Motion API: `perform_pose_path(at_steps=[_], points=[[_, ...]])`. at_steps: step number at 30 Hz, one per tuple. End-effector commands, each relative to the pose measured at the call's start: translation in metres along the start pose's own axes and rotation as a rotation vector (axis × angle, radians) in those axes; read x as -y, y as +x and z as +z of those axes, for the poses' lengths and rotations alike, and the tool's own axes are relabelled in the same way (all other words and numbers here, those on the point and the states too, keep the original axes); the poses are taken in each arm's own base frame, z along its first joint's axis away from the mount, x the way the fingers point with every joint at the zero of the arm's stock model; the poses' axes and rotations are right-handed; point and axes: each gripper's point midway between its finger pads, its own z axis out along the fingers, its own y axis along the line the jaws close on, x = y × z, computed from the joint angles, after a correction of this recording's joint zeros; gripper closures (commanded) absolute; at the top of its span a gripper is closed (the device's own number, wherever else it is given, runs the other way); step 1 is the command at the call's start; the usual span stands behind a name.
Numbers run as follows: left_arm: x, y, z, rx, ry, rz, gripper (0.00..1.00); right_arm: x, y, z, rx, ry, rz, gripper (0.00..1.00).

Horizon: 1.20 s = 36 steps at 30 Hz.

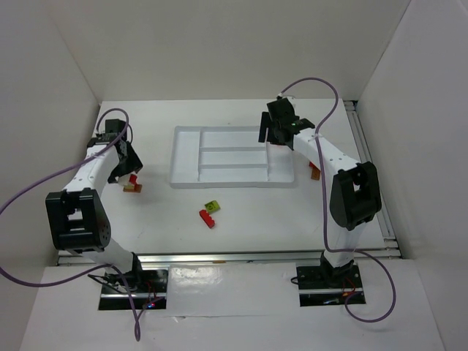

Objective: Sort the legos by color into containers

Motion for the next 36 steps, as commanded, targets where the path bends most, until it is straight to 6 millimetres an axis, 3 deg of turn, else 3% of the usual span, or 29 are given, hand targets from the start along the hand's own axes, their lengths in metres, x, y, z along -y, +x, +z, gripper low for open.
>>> perform_pose_path(at_steps=[1,4,12,18,28,34,36], points=[[0.0,0.004,-0.003,-0.001,0.031,0.018,0.21,-0.004,-0.014,-0.013,0.043,-0.021,0.017,0.18],[0.004,0.006,-0.004,-0.014,0.058,0.018,0.35,-0.004,-0.011,-0.01,0.035,-0.018,0.014,0.18],[0.009,0.008,-0.005,-0.017,0.088,0.016,0.32,-0.008,-0.008,-0.009,0.026,-0.021,0.005,0.18],[0.008,-0.008,-0.012,0.025,0.074,0.006,0.33,-0.014,-0.002,-0.005,0.005,-0.029,-0.006,0.18],[0.007,-0.018,-0.021,0.076,0.088,0.009,0.32,-0.017,0.003,-0.002,-0.012,-0.028,-0.018,0.18],[0.009,-0.016,-0.018,0.064,0.094,0.012,0.47,-0.021,0.008,0.0,-0.021,-0.031,-0.027,0.18],[0.009,-0.016,-0.018,0.064,0.094,0.012,0.43,-0.021,0.011,0.003,-0.028,-0.028,-0.03,0.18]])
